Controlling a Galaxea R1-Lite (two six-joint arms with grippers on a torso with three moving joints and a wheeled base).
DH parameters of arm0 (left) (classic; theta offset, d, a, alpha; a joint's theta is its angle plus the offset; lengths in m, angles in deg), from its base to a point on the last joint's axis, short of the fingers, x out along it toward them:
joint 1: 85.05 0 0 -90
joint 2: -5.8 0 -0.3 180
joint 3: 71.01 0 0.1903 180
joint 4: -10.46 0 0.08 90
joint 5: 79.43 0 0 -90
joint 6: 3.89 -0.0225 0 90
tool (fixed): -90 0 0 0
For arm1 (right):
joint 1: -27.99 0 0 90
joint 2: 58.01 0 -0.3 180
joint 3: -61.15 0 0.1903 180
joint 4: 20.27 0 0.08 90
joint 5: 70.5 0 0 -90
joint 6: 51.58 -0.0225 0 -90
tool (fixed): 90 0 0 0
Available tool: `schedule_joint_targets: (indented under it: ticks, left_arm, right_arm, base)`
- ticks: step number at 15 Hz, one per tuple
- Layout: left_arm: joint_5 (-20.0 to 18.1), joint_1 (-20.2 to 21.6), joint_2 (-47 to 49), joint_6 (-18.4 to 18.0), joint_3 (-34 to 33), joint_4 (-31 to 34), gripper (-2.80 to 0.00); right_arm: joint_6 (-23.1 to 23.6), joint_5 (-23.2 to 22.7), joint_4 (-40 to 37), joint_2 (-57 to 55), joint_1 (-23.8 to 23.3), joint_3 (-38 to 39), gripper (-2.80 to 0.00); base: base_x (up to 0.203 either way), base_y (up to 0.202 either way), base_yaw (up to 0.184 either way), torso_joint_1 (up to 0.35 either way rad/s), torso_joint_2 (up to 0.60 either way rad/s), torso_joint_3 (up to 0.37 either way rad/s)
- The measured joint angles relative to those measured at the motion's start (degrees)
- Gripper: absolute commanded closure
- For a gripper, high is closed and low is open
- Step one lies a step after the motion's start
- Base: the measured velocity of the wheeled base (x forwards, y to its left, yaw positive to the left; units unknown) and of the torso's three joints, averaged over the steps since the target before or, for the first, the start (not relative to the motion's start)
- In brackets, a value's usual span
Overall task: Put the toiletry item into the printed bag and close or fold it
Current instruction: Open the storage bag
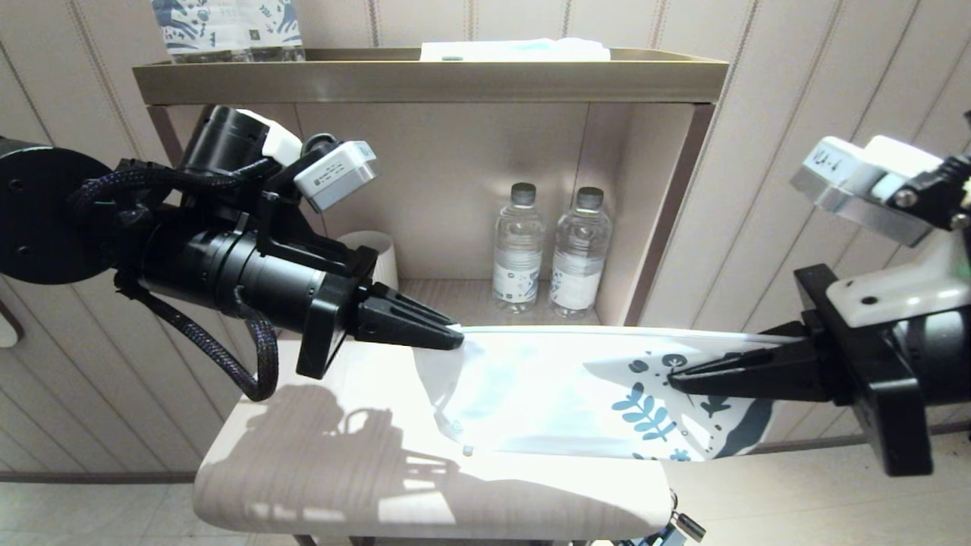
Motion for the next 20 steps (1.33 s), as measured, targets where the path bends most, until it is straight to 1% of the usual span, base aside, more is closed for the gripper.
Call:
schedule_joint_targets:
  ticks: [4,8,11,15,17,20]
  left_arm:
    - [0.1,0.3,0.3,-0.1,0.1,0.0,0.0]
    - [0.0,0.4,0.7,-0.2,0.4,0.0,0.0]
    - [0.1,0.4,1.0,-0.2,0.3,0.0,0.0]
    - [0.1,0.3,1.1,-0.2,0.3,0.0,0.0]
    - [0.2,0.4,1.2,-0.2,0.5,0.0,0.0]
    - [0.3,0.7,1.3,-0.3,0.7,-0.1,0.0]
  right_arm:
    - [0.2,-0.6,0.1,1.9,-1.8,1.9,0.0]
    - [0.1,-1.4,0.8,1.7,-1.8,2.3,0.0]
    - [0.0,-2.0,5.1,-0.5,-1.4,2.4,0.0]
    - [0.2,-2.3,5.8,-4.5,-0.1,1.7,0.0]
    - [0.4,-2.1,6.2,-6.0,0.1,2.9,0.0]
    - [0.3,-2.0,9.3,-8.0,-0.2,4.2,0.0]
  base:
    - [0.0,0.0,0.0,0.0,0.0,0.0]
    - [0.0,0.0,0.0,0.0,0.0,0.0]
    - [0.0,0.0,0.0,0.0,0.0,0.0]
    - [0.0,0.0,0.0,0.0,0.0,0.0]
    - [0.0,0.0,0.0,0.0,0.0,0.0]
    - [0.0,0.0,0.0,0.0,0.0,0.0]
